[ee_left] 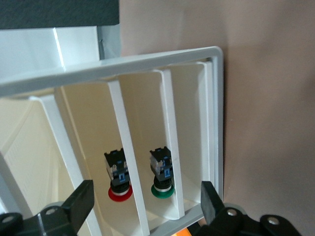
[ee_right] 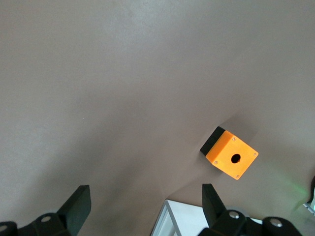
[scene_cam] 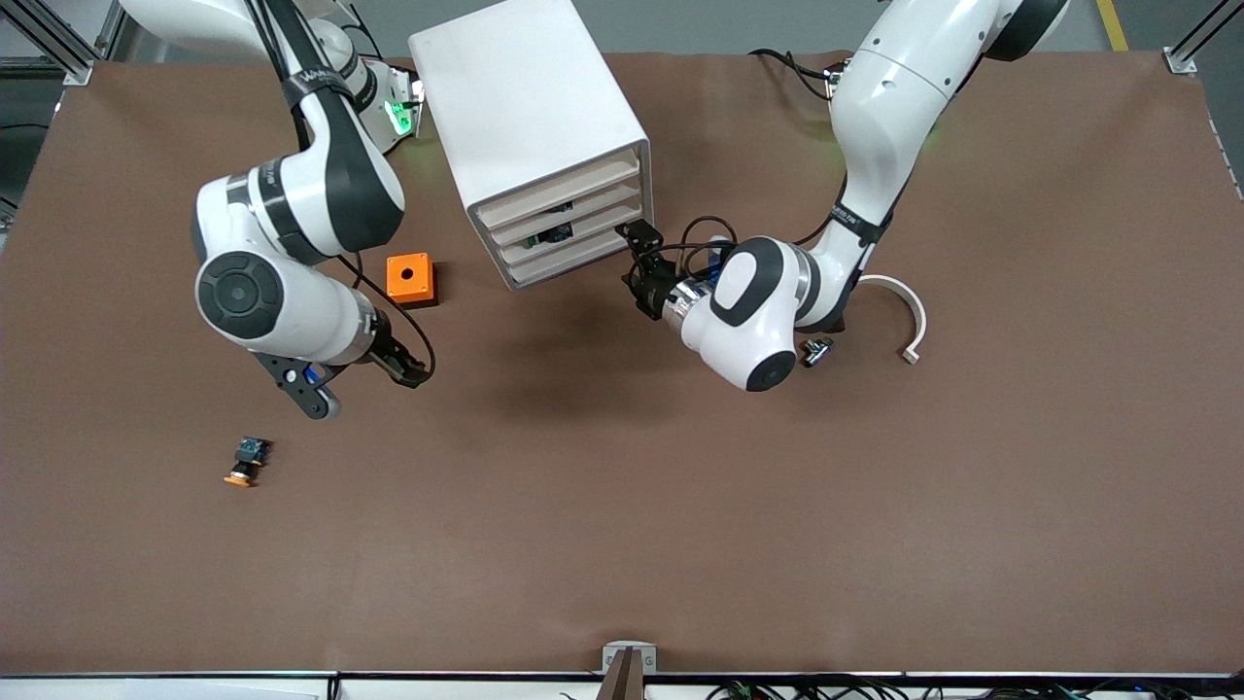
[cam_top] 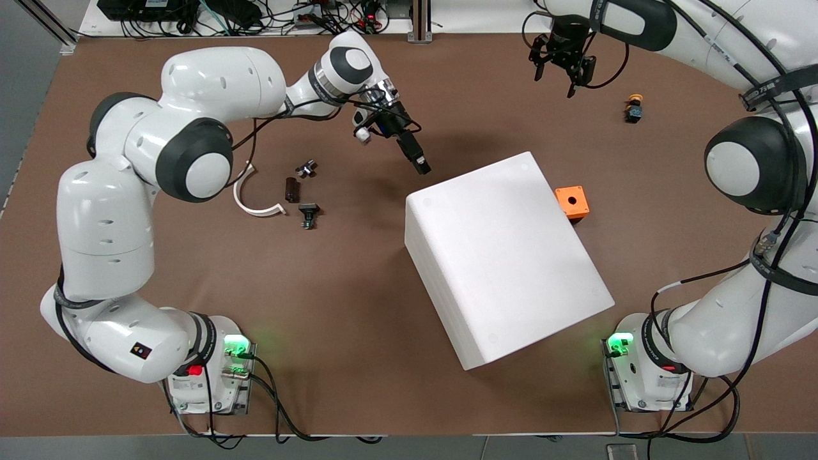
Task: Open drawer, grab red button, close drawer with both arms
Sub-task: 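Reach the left gripper to the drawer handle while the right gripper approaches the cabinet, then grasp the drawer handle with the left gripper and pull the drawer open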
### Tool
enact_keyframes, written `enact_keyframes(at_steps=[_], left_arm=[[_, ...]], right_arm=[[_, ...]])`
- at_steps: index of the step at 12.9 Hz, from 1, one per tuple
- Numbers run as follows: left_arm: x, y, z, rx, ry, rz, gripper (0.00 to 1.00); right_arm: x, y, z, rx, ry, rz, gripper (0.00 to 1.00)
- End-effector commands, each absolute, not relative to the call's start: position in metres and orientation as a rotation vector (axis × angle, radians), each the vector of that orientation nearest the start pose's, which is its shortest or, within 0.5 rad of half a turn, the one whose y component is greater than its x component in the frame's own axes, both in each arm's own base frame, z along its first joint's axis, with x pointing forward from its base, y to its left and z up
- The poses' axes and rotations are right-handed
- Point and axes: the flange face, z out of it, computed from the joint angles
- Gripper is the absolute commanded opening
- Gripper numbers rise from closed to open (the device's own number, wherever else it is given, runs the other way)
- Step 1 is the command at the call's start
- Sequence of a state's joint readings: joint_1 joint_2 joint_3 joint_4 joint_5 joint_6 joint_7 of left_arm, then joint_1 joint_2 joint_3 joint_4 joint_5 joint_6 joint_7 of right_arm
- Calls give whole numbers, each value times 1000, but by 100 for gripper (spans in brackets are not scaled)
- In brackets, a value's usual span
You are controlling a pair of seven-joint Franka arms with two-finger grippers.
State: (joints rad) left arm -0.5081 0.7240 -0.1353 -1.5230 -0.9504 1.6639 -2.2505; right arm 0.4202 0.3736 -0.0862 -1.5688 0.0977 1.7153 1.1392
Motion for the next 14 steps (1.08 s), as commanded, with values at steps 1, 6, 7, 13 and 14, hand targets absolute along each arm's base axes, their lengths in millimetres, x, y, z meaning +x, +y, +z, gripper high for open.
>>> enact_keyframes(at_steps=[1, 6, 7, 13, 14], left_arm=[[492, -461, 238, 1510, 2601, -1918, 91], [466, -474, 190, 1499, 2650, -2039, 71], [459, -479, 191, 1500, 2654, -2065, 71], [424, -506, 190, 1559, 2732, -2097, 54], [422, -509, 190, 1567, 2732, -2095, 45]], right_arm=[[600, 240, 411, -2901, 1391, 349, 100], [599, 280, 409, -2777, 1473, 293, 100], [603, 283, 411, -2754, 1504, 285, 100], [604, 298, 421, -2671, 1549, 313, 100], [602, 305, 422, -2659, 1554, 309, 100]])
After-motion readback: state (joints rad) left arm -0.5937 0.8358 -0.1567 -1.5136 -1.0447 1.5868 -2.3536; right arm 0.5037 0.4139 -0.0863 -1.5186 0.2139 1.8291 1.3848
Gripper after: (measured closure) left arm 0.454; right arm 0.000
